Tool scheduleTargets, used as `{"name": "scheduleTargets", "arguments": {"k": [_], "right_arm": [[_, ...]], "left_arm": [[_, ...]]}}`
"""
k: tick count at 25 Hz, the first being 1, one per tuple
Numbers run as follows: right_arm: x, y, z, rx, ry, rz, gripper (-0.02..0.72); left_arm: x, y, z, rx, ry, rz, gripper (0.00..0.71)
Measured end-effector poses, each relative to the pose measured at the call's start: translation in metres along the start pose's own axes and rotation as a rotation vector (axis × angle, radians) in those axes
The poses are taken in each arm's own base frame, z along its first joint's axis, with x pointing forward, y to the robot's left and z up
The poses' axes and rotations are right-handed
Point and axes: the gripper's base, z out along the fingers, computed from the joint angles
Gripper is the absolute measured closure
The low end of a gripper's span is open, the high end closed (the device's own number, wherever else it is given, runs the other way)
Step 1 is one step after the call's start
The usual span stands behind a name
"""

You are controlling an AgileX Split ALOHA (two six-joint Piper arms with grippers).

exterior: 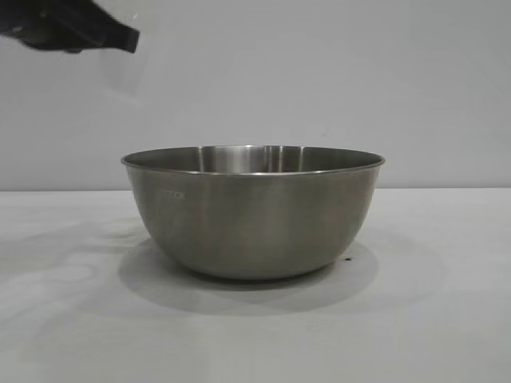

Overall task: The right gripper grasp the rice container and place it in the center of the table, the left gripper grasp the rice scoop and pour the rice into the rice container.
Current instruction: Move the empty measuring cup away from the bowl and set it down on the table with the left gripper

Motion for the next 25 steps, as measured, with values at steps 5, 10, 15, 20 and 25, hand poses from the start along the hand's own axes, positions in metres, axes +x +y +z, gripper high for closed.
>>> {"name": "scheduleTargets", "arguments": {"k": [5, 10, 15, 20, 25], "right_arm": [[0.0, 0.0, 0.0, 0.0, 0.0, 0.0, 0.149], [0.0, 0.0, 0.0, 0.0, 0.0, 0.0, 0.149], [0.0, 0.0, 0.0, 0.0, 0.0, 0.0, 0.149], [0.0, 0.0, 0.0, 0.0, 0.0, 0.0, 0.149], [0.0, 0.0, 0.0, 0.0, 0.0, 0.0, 0.149]], "left_arm": [[0.031, 0.003, -0.007, -0.064, 0.124, -0.069, 0.71], [0.06, -0.001, -0.007, -0.088, 0.215, -0.107, 0.71], [0.083, -0.005, -0.008, -0.086, 0.282, -0.114, 0.71], [0.096, -0.006, -0.01, -0.094, 0.321, -0.108, 0.71], [0.1, -0.005, -0.011, -0.121, 0.333, -0.11, 0.71]]}}
